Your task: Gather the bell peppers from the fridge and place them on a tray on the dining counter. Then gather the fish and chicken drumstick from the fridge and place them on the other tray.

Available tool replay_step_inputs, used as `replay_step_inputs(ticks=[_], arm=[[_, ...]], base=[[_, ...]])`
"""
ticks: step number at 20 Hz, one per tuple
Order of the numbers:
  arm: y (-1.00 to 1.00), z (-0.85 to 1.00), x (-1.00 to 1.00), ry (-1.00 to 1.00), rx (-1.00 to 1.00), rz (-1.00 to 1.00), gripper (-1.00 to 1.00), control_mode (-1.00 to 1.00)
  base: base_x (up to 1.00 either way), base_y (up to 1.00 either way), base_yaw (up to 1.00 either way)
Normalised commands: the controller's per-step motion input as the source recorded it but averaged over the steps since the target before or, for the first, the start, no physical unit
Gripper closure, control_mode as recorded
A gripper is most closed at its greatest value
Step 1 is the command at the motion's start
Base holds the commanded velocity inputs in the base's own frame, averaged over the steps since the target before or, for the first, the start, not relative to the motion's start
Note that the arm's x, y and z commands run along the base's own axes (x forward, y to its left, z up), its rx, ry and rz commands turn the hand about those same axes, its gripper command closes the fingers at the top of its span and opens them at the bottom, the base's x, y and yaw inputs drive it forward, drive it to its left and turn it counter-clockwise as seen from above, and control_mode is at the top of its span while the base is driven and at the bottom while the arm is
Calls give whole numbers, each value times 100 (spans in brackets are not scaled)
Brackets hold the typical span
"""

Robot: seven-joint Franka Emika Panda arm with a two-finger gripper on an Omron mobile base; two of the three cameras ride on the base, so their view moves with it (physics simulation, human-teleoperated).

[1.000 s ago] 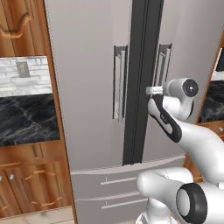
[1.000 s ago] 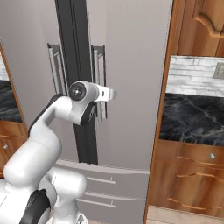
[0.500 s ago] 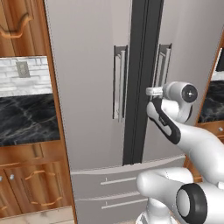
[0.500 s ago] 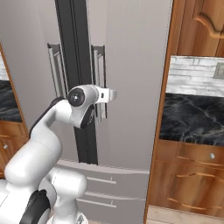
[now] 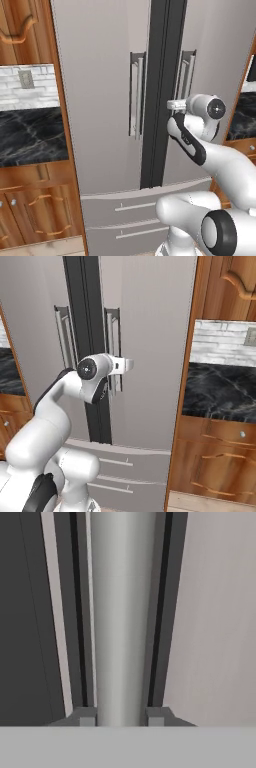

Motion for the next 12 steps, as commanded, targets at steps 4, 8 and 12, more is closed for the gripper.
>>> replay_step_inputs(ticks=[4,8,12], arm=[[0,0,-42,0,0,-1,100,-100],[-8,0,-96,-1,-1,-2,100,-100],[-42,-3,-100,0,-3,3,100,-100]], base=[[0,0,0],[0,0,0],[0,0,0]])
